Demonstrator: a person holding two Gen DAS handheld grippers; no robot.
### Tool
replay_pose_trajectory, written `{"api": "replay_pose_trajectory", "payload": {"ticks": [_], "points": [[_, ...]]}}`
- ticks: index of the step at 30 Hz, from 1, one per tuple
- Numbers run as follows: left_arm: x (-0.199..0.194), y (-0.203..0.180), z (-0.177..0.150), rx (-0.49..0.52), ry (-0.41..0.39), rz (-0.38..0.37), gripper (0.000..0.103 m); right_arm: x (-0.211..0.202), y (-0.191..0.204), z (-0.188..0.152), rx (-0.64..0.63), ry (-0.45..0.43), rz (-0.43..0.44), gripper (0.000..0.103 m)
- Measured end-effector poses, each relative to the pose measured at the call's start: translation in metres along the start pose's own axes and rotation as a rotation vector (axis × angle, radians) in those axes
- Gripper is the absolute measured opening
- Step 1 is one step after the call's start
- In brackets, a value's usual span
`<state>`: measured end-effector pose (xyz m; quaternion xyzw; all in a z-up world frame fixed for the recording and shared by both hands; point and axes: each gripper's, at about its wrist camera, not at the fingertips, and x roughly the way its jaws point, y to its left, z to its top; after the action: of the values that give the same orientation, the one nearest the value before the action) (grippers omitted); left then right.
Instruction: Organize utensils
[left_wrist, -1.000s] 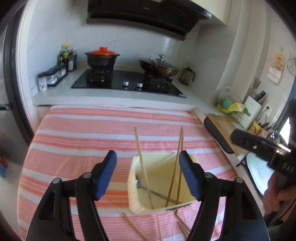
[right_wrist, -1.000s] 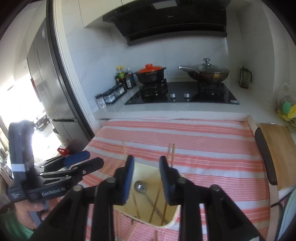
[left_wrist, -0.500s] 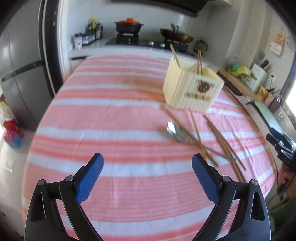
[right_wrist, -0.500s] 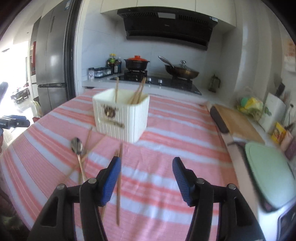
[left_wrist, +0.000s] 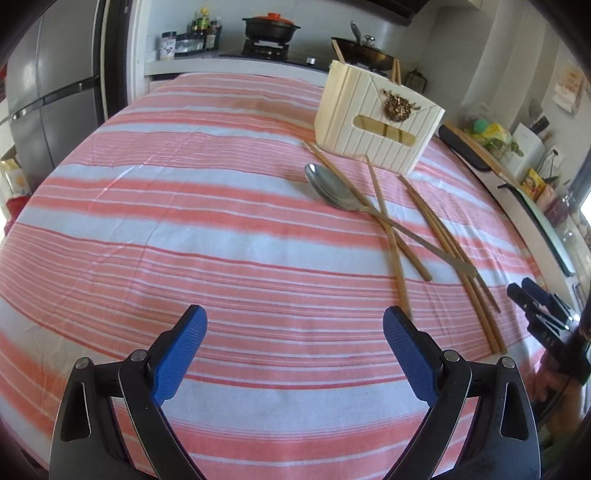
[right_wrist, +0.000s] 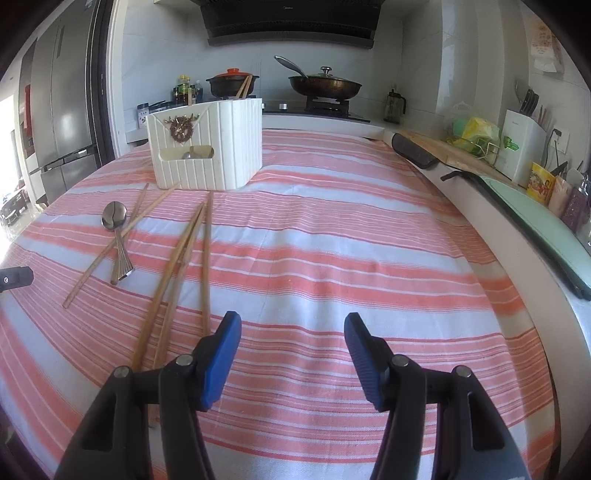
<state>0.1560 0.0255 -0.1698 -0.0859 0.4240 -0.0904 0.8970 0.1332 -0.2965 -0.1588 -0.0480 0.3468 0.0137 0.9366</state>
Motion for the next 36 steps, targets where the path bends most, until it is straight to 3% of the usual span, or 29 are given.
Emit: {"api": "replay_pose_trajectory", "payload": {"ticks": [3,6,9,12,16,22,24,26,28,31,36], "points": [[-0.007,-0.015,0.003,0.005,-0.007,-0.055,0.097,-0.006,0.000,-0.002,0.009,-0.030,-0.021,0.059],[-0.015,-0.034,0.013,-0.009,-0.009,-0.175,0.097,-0.007,-0.003,-0.003,0.031,-0.037,-0.015,0.059],[-0.008,-0.060,0.025,-0.030,0.037,-0.316,0.096,-0.006,-0.006,-0.002,0.044,-0.034,-0.008,0.059],[0.010,-0.088,0.033,-0.045,0.090,-0.399,0.096,-0.006,-0.006,-0.002,0.047,-0.039,-0.011,0.059],[0.044,-0.112,0.034,-0.070,0.158,-0.417,0.086,-0.007,-0.006,-0.002,0.050,-0.047,-0.015,0.059],[0.080,-0.115,0.034,-0.193,0.232,-0.416,0.075,-0.007,-0.008,-0.003,0.061,-0.054,-0.009,0.059],[0.083,-0.113,0.037,-0.228,0.218,-0.406,0.068,-0.008,-0.008,-0.003,0.062,-0.056,-0.008,0.059],[0.089,-0.110,0.039,-0.270,0.233,-0.410,0.040,-0.008,-0.008,-0.003,0.063,-0.059,-0.009,0.059],[0.097,-0.106,0.038,-0.305,0.250,-0.408,0.025,-0.008,-0.008,-0.003,0.064,-0.058,-0.013,0.059],[0.097,-0.097,0.038,-0.330,0.234,-0.390,0.014,-0.008,-0.008,-0.003,0.069,-0.057,-0.015,0.059],[0.084,-0.075,0.042,-0.331,0.242,-0.387,0.011,-0.007,-0.009,-0.003,0.077,-0.055,-0.021,0.059]]}}
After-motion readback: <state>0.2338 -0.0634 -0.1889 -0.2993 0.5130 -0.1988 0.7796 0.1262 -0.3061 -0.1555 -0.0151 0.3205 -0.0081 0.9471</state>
